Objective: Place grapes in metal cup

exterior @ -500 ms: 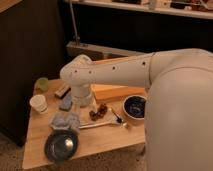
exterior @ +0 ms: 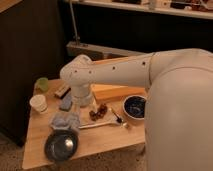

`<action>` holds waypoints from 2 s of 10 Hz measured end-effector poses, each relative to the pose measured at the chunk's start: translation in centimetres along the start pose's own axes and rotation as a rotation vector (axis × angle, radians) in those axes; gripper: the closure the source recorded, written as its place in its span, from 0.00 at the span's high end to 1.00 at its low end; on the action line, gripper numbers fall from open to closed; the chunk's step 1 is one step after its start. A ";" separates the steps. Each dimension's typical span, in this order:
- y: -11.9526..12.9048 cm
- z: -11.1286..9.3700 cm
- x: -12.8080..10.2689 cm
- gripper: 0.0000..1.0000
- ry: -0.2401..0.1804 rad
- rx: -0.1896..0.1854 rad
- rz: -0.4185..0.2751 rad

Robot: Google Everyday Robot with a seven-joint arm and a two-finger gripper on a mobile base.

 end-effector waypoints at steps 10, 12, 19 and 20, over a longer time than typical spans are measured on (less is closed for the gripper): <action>0.0 0.0 0.0 0.65 0.000 0.000 0.000; 0.0 0.0 0.0 0.65 0.000 0.000 0.000; -2.8 -0.6 -6.3 0.65 -0.107 0.013 0.110; -3.3 -0.2 -7.7 0.65 -0.119 0.000 0.136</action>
